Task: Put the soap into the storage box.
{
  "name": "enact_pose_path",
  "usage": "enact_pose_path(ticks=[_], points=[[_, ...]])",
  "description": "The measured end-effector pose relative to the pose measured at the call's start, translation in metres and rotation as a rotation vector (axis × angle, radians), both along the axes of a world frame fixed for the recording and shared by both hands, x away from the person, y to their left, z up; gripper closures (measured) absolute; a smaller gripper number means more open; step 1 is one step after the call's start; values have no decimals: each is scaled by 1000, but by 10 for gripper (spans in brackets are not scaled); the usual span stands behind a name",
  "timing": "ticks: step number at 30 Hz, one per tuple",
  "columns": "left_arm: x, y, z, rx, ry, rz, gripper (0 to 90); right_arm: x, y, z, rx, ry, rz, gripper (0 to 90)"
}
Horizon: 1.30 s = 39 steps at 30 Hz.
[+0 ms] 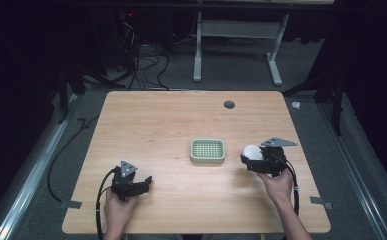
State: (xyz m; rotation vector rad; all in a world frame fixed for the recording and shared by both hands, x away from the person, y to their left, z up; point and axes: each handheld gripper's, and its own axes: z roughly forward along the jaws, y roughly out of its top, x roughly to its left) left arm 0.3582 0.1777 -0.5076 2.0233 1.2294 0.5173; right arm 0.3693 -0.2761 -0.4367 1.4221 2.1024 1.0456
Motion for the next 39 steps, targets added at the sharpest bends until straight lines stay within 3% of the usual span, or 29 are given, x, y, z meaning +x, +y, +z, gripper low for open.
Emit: enact_pose_path(ticks=[20,27,39], points=[[0,0,0,0,0,0,230,13,31,12,7,-8,76,247],[0,0,0,0,0,0,230,20,41,12,17,7,94,247],[0,0,0,2,1,-2,230,35,59,7,-6,23,122,247]])
